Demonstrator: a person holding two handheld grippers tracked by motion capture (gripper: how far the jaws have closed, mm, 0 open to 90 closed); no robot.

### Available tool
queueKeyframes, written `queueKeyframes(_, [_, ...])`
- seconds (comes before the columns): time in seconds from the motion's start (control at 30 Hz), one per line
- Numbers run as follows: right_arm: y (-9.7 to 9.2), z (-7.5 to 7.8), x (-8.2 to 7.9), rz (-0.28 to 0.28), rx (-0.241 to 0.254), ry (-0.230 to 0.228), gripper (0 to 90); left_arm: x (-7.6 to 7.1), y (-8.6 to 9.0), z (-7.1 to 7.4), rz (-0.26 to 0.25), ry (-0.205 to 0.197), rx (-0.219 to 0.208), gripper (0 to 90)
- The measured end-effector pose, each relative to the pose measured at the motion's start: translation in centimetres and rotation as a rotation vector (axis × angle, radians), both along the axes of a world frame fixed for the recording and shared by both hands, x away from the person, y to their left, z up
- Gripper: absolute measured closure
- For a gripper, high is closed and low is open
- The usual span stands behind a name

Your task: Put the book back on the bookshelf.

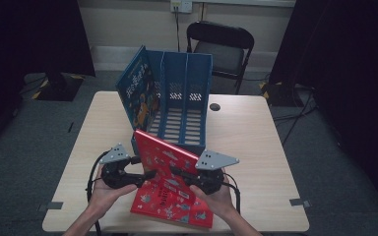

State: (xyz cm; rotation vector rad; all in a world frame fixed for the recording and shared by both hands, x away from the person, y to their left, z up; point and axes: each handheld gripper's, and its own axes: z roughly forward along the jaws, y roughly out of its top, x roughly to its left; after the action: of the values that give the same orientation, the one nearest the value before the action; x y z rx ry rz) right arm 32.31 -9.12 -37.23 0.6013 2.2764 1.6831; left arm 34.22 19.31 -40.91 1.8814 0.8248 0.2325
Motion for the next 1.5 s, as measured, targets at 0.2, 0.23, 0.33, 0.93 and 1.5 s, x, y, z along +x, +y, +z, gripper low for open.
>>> queueKeyframes(0.2, [-0.5,0.5,0.3,-0.012,-0.006,0.010,80.7,-0.3,0.4,-0.2,0.016,0.015,0.078,21.8])
queueKeyframes(0.23, [-0.6,0.6,0.3,-0.015,-0.008,0.012,80.7,-0.6,0.5,-0.4,0.022,0.008,0.092,21.4])
queueKeyframes(0.33, [-0.9,0.7,0.4,-0.028,0.001,0.022,80.7,-0.9,0.9,-0.8,0.026,0.009,0.075,18.9])
queueKeyframes(0.93, [-2.7,1.9,1.3,-0.102,0.025,0.037,80.8,-1.3,1.4,-3.6,0.060,0.067,0.163,16.3])
queueKeyframes(1.5, [-3.2,5.1,3.0,-0.162,0.075,0.001,80.8,-1.2,1.5,-4.1,0.056,0.076,0.184,16.0])
